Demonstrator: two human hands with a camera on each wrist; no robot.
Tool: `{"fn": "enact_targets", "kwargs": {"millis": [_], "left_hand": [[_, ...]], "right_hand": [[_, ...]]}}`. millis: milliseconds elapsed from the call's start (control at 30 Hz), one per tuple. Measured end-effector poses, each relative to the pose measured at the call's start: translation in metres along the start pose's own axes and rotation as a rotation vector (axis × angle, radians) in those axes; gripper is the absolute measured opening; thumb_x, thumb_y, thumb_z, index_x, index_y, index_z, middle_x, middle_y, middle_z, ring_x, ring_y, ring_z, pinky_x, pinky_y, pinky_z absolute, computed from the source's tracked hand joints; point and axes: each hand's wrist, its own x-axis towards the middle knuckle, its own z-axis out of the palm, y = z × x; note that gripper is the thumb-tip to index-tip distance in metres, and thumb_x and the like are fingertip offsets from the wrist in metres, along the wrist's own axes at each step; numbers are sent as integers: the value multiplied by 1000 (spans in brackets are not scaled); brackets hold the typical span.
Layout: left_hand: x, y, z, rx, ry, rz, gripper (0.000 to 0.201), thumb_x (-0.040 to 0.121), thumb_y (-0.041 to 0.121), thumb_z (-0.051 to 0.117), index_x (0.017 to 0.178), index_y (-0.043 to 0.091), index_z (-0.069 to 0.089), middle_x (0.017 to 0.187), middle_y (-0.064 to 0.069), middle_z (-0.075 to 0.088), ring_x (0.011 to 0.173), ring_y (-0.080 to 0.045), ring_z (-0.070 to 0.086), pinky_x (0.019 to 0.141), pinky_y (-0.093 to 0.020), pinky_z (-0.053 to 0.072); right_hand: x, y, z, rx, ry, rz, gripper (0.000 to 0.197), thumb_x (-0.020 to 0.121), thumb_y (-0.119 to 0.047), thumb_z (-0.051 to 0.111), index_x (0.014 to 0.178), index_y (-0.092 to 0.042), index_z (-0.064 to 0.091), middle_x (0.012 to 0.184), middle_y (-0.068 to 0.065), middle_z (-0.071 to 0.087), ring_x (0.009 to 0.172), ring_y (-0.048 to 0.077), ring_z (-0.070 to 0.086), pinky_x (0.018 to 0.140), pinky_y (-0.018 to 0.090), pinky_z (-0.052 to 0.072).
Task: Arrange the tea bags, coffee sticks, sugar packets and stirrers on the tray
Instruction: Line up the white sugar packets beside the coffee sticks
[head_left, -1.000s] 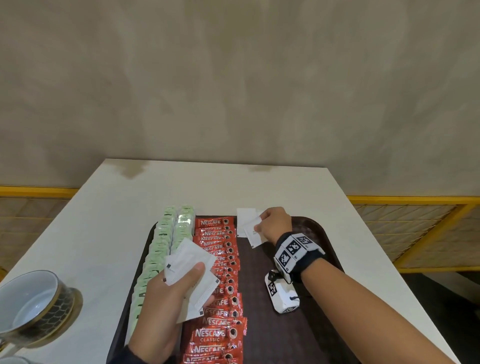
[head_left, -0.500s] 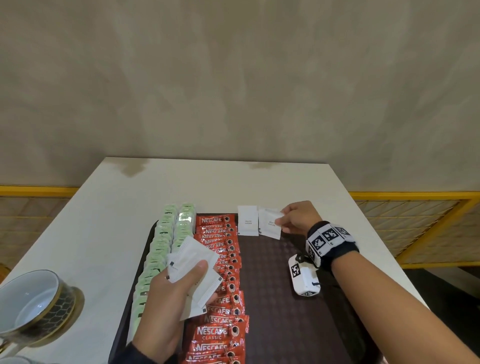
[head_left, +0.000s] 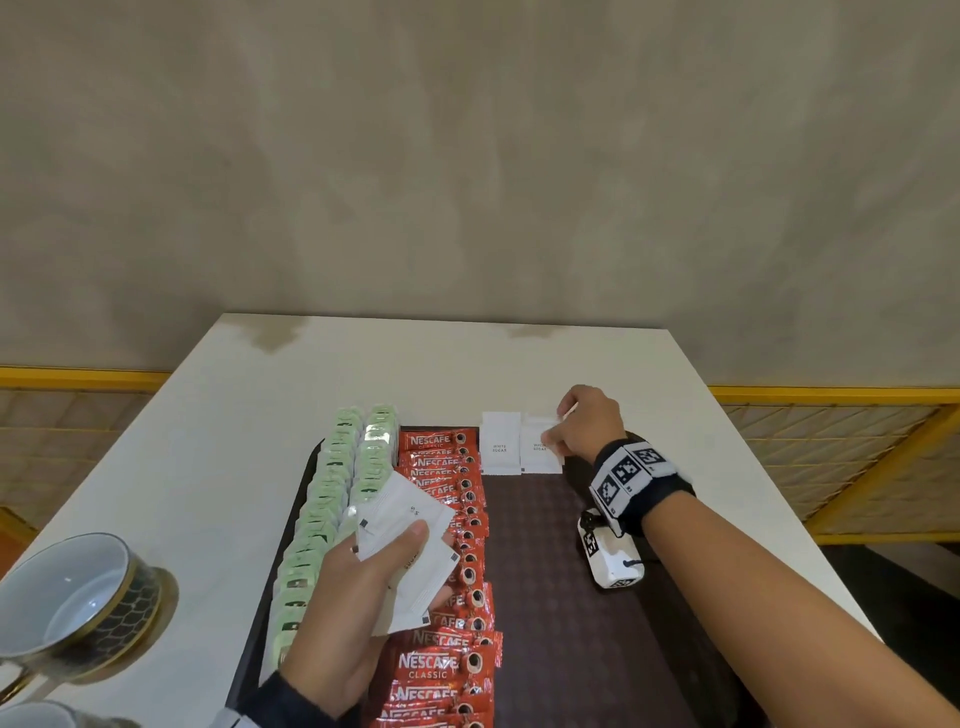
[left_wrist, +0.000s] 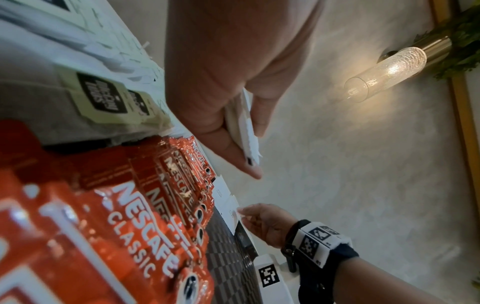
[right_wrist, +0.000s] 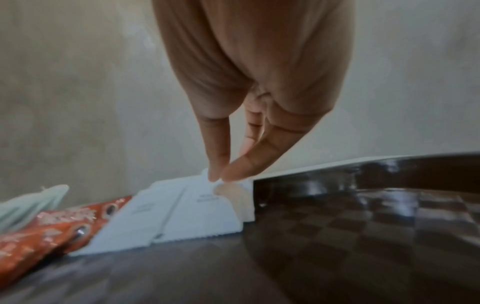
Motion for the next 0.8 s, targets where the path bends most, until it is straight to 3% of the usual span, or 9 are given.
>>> {"fn": "enact_targets", "kwargs": {"millis": [100, 233, 333, 433, 533, 667, 800], "left_hand": [[3, 2, 2, 18, -15, -1, 25, 84, 11, 67, 109, 8, 66, 94, -13, 75, 76, -27, 74, 63, -40, 61], [9, 6, 7, 82, -38, 24, 33, 80, 12, 73, 112, 8, 66, 97, -14, 74, 81, -30, 73, 62, -37, 59], [12, 7, 13, 116, -55, 50, 34, 79, 9, 73, 112, 7, 67, 97, -14, 75, 82, -30, 73, 65, -38, 58], [12, 7, 17, 146, -114, 32, 38, 79, 8, 73, 116, 8, 64, 102, -12, 74, 90, -30, 72, 74, -40, 57], [11, 7, 16, 152, -155, 5, 38, 81, 7, 70, 118, 9, 62, 105, -13, 73, 92, -30, 71, 73, -37, 57], [12, 10, 11, 163, -134, 10, 35, 82, 9, 69, 117, 9, 62, 104, -11, 74, 93, -30, 71, 76, -38, 57], [16, 11, 10, 120, -66, 12, 34, 81, 9, 71, 114, 8, 64, 99, -11, 75, 89, -30, 72, 78, -43, 57]], "right_hand": [[-23, -17, -4, 175, 8, -78, 30, 77, -6, 78, 90, -10, 51, 80, 10, 58, 56, 23, 59, 51, 30, 56], [-82, -48, -10, 291, -418, -265, 25, 83, -30, 76, 90, -9, 64, 80, 3, 62, 73, 17, 64, 57, 28, 55], [-105, -55, -7, 282, -602, -382, 20, 82, -24, 77, 89, -7, 69, 81, 5, 63, 73, 13, 60, 52, 21, 49], [-108, -52, -6, 306, -579, -408, 10, 80, -8, 77, 84, -8, 68, 79, 9, 60, 69, 18, 55, 49, 18, 46], [-107, -47, -12, 387, -564, -347, 7, 81, -5, 75, 84, -10, 70, 78, 7, 61, 67, 16, 58, 50, 18, 49], [-104, -38, -23, 523, -554, -234, 11, 84, -2, 72, 83, -12, 69, 66, -6, 63, 61, 7, 61, 57, 20, 55], [-104, -30, -32, 572, -504, -199, 10, 86, 1, 68, 85, -9, 67, 67, -4, 63, 61, 6, 61, 57, 21, 55]]}}
